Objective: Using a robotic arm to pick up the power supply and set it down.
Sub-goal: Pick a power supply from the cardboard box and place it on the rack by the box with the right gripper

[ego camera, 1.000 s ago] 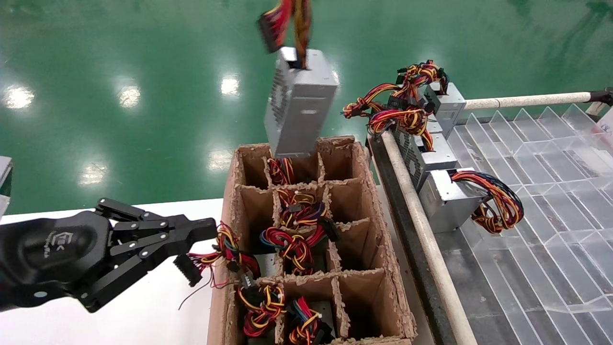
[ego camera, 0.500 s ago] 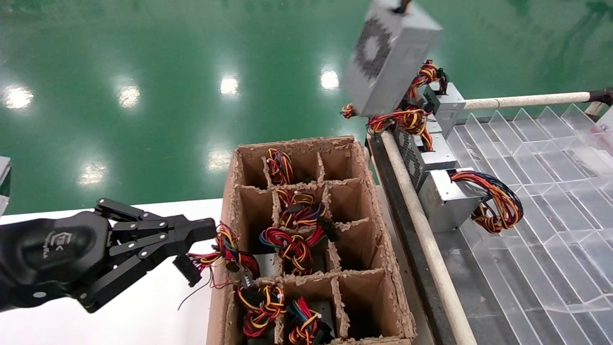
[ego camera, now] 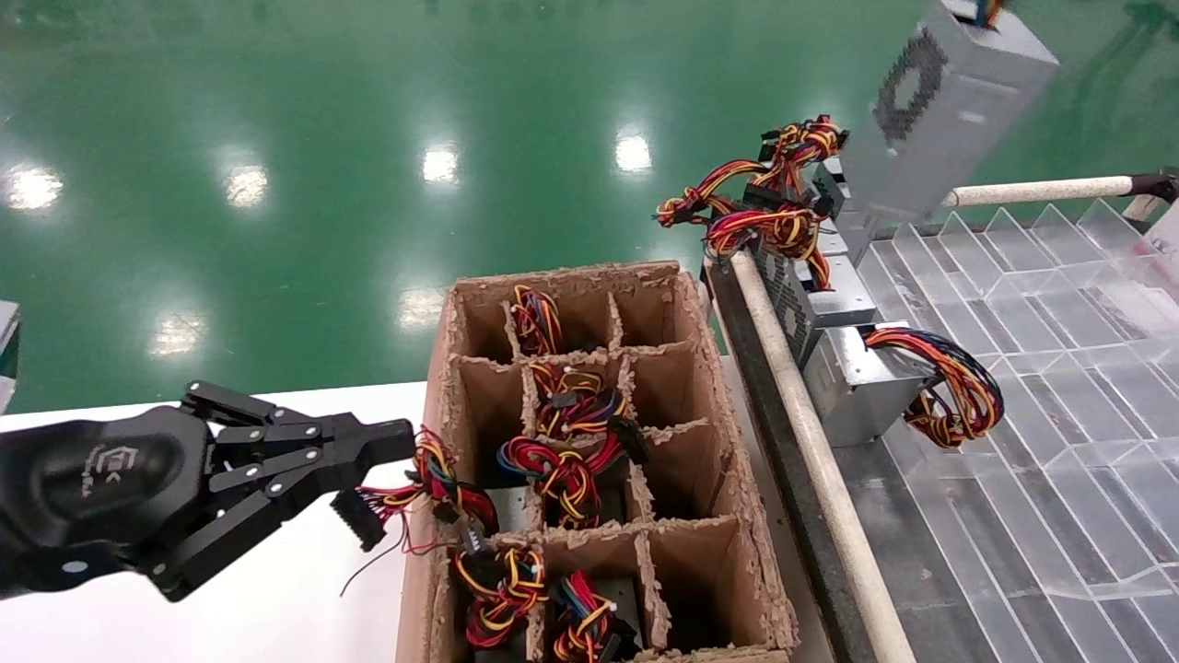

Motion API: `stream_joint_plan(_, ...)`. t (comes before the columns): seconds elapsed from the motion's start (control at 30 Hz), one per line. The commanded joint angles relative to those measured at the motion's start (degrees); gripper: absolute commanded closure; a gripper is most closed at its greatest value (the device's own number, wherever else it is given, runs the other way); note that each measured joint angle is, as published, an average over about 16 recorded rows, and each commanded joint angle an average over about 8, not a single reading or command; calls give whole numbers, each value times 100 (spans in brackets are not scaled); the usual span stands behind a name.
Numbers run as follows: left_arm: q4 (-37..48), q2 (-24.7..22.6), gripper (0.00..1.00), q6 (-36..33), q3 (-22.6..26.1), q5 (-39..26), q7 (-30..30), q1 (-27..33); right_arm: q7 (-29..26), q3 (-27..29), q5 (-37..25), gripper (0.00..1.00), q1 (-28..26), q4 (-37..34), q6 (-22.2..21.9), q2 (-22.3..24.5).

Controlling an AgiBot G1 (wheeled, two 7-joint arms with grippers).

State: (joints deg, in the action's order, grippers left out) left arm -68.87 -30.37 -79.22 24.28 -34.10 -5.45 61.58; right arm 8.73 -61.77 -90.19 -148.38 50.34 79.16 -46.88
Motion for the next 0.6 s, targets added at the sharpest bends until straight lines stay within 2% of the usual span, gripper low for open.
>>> stream_joint_plan(0.03, 0, 0, 100, 0, 0, 0, 0, 0, -79, -31, -97, 100, 19, 68, -34, 100)
stream_joint_plan(0.33, 0, 0, 100, 0, 0, 0, 0, 0, -110, -135, -326, 100, 274, -173, -210, 436)
stream_joint_plan(0.6, 0, 0, 100, 0, 0, 0, 0, 0, -227, -341, -687, 100, 696, -257, -605, 401)
